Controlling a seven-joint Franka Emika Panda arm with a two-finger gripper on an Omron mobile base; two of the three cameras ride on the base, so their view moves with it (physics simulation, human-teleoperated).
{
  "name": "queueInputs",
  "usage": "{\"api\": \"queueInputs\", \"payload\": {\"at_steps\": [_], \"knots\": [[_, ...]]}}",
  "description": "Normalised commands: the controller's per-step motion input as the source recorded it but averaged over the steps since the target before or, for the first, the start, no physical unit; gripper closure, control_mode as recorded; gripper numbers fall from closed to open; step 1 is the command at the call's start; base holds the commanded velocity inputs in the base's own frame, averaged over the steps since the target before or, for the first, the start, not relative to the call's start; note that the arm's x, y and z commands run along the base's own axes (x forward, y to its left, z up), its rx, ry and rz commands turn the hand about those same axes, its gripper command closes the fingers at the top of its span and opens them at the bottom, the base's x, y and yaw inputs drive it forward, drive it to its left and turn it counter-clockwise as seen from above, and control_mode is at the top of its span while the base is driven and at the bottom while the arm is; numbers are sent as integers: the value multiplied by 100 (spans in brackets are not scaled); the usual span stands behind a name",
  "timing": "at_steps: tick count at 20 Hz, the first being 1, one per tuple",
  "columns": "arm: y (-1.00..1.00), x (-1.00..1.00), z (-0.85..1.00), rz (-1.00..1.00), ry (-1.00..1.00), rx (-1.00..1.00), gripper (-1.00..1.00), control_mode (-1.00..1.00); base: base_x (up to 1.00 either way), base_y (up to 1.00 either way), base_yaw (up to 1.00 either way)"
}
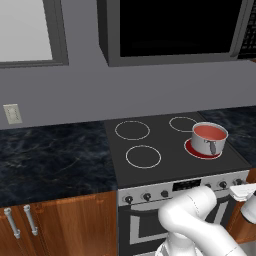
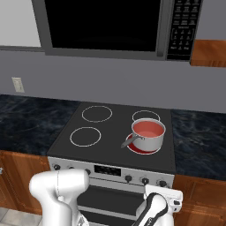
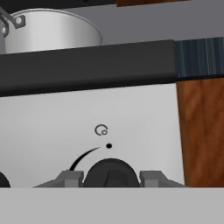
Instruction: Wait until the marinara sauce is simmered to a deep red color and then turn off the stove.
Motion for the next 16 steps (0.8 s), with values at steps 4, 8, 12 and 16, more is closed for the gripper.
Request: {"api": "queueInputs", "payload": {"at_steps": [4,8,12,16], "knots": [[0,0,0,-2,0,4,100,-100,0,0,0],[0,0,0,-6,0,8,100,-100,0,0,0],[-6,0,3,-7,1,13,100,-100,0,0,0],[-7,0,0,-9,0,14,100,-100,0,0,0]]}}
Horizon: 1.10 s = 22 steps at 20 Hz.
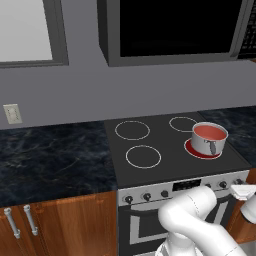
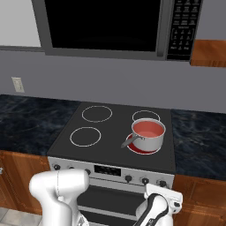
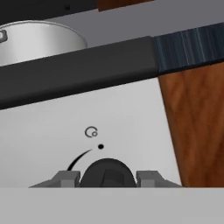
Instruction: Wait until the marinara sauce is simmered to a deep red color and then turn off the stove.
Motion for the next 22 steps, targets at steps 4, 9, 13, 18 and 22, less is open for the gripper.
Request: {"api": "queueInputs", "payload": {"at_steps": [4,9,13,18,22], "knots": [[-6,0,0,-10,0,15,100,-100,0,0,0],[-5,0,0,-11,0,16,100,-100,0,0,0],[-1,0,0,-13,0,15,100,-100,0,0,0],[0,0,0,-13,0,16,100,-100,0,0,0],[0,0,0,-11,1,20,100,-100,0,0,0]]}}
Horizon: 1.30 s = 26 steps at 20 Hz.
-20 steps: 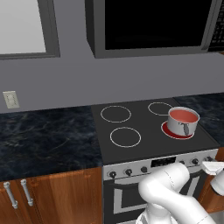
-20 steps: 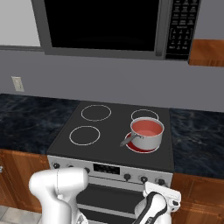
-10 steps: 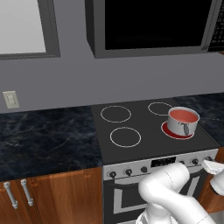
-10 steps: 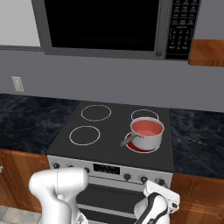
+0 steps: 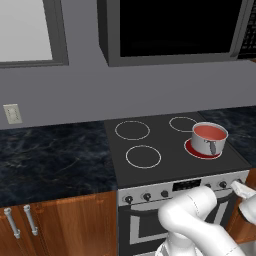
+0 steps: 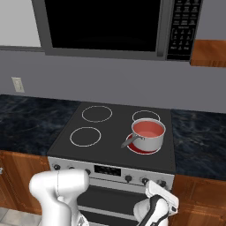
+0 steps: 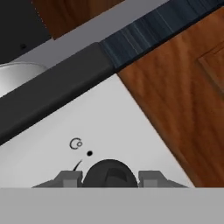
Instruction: Wait until the marinara sauce is simmered to a deep red color and then turn off the stove.
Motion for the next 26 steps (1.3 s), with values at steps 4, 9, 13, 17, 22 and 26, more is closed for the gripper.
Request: {"api": "queueInputs", "payload": {"at_steps": [4,9,13,17,22,26], "knots": [[0,0,0,-6,0,23,100,-100,0,0,0],[0,0,0,0,0,25,100,-100,0,0,0],[0,0,0,1,0,28,100,-100,0,0,0],[0,0,0,6,0,30,100,-100,0,0,0],[0,0,0,9,0,32,100,-100,0,0,0],[0,0,0,7,-4,38,100,-100,0,0,0]]}}
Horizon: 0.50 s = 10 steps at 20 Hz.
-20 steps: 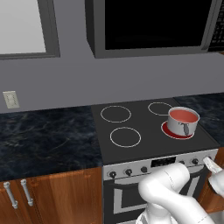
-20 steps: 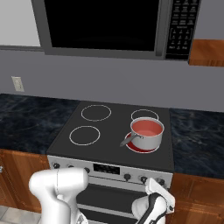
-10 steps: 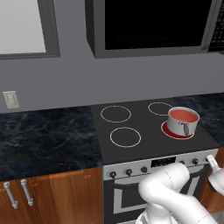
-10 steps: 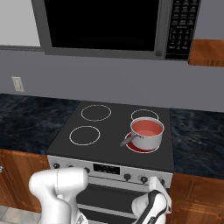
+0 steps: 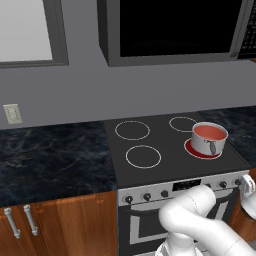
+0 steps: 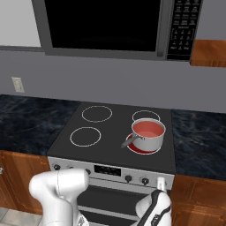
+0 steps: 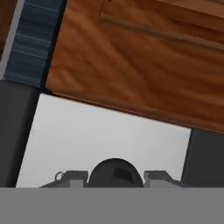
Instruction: Wait until the marinara sauce is simmered to a deep red color and then turn off the stove.
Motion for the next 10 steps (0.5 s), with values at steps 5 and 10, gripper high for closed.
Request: {"api": "queueInputs", "payload": {"at_steps": [5,10], "knots": [[-1,0,0,3,-8,41,100,-100,0,0,0],[0,0,0,0,-6,43,100,-100,0,0,0]]}}
